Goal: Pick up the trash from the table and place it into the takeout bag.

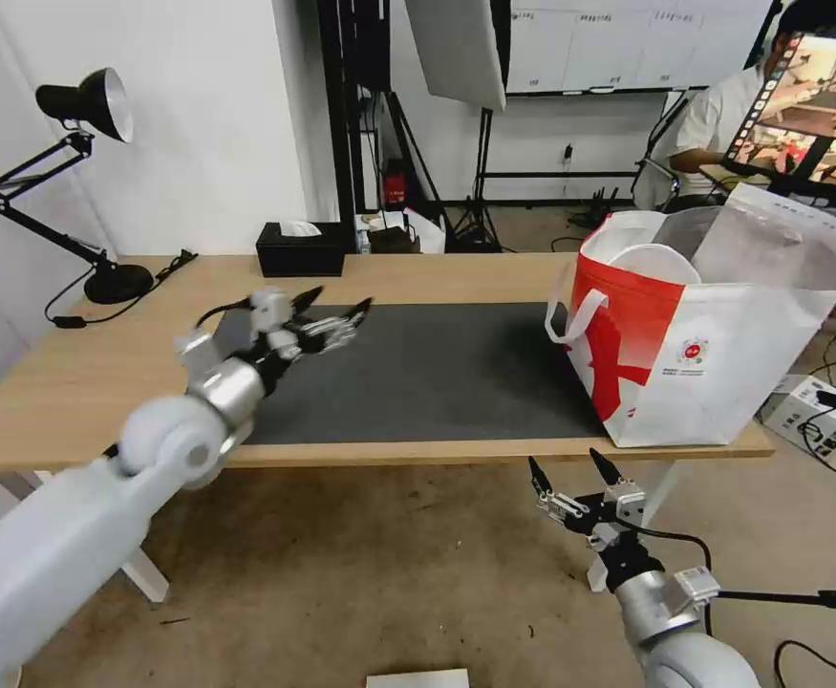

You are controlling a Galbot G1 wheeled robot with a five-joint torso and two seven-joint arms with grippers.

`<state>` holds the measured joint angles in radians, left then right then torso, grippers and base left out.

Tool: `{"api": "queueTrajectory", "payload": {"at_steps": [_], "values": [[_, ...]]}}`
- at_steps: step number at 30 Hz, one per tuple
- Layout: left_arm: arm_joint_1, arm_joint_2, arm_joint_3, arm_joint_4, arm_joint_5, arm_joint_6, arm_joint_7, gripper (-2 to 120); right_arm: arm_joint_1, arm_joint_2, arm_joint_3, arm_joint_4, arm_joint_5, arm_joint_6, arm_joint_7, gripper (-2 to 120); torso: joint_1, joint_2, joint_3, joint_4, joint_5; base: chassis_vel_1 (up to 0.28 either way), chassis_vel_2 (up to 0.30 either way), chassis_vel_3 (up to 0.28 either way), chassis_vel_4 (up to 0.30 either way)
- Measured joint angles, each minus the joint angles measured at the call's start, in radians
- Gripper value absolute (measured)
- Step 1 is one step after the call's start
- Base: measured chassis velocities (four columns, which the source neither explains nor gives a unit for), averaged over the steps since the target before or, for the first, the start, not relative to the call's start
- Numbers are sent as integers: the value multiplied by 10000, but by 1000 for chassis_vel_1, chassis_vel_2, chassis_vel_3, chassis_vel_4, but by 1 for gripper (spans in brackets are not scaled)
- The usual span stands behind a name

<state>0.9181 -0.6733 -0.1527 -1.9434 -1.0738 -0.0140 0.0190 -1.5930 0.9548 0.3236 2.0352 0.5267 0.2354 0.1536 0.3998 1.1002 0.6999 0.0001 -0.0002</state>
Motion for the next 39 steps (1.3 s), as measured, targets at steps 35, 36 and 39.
{"api": "queueTrajectory", "payload": {"at_steps": [35, 36, 39], "values": [[7922, -4490, -5033, -641, 5262, -2389, 1116, 100, 0, 0, 0, 0, 0, 0, 0, 100, 1, -1, 0, -2, 3, 0, 0, 0, 0], [8006, -4582, -5049, -616, 5348, -2439, 1096, 100, 0, 0, 0, 0, 0, 0, 0, 100, 1, -1, 1, -2, 4, 0, 0, 0, 0], [8232, -4808, -5088, -531, 5550, -2550, 1031, 100, 0, 0, 0, 0, 0, 0, 0, 100, 0, -1, 1, -1, 3, 0, 0, 0, 0]]}}
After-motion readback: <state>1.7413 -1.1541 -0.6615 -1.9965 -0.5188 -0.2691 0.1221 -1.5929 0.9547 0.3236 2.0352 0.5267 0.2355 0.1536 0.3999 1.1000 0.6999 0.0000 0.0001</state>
